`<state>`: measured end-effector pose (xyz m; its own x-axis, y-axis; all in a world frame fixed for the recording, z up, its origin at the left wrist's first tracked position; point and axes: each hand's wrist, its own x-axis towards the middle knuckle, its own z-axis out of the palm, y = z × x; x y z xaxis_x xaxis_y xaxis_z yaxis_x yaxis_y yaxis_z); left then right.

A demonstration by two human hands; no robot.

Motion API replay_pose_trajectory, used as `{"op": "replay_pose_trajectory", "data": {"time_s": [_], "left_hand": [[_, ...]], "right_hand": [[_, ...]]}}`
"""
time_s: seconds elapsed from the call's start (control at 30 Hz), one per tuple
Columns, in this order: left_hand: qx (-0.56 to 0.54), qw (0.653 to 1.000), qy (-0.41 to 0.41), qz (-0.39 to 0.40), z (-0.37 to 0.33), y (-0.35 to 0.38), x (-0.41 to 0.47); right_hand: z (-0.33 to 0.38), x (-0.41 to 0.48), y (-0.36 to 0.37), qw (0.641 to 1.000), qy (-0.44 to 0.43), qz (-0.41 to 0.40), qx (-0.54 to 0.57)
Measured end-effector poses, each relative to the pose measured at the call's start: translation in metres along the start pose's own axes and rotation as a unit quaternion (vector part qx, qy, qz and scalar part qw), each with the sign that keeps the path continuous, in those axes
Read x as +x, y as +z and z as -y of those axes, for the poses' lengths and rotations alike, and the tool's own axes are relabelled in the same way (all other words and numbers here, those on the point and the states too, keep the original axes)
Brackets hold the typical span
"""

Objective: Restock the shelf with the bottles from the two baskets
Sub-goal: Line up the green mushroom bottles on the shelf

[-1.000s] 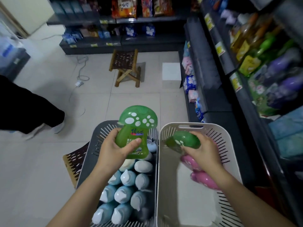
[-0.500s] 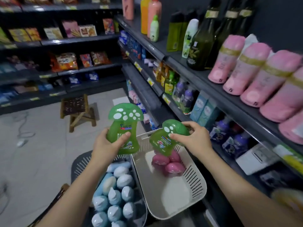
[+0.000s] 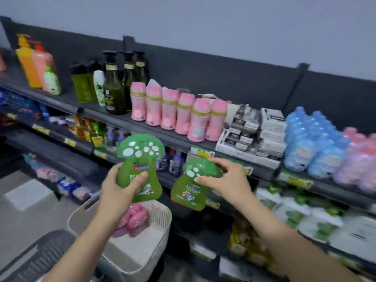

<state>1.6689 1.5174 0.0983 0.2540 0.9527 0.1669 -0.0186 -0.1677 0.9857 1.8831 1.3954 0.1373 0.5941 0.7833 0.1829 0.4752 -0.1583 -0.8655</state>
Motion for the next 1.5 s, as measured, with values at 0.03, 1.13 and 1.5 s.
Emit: {"op": "replay_pose_trajectory", "data": {"time_s": [0.03, 1.13, 1.5], "left_hand": [[0.000, 1.000, 0.011, 0.026, -0.007, 0.016, -0.004], [-0.098, 0.957, 0.125, 0.244, -0.210, 0.454, -0.202], [-0.096, 0.957, 0.144, 0.232, -0.240, 0.566, -0.107]], "right_hand": [[0.000, -0.007, -0.020, 1.000, 0.006, -0.022, -0.001], [-0.069, -0.166, -0.525, 0.943, -0.068, -0.325, -0.015], [-0.069, -0.043, -0.605, 0.921, -0.132, -0.362, -0.059]]}}
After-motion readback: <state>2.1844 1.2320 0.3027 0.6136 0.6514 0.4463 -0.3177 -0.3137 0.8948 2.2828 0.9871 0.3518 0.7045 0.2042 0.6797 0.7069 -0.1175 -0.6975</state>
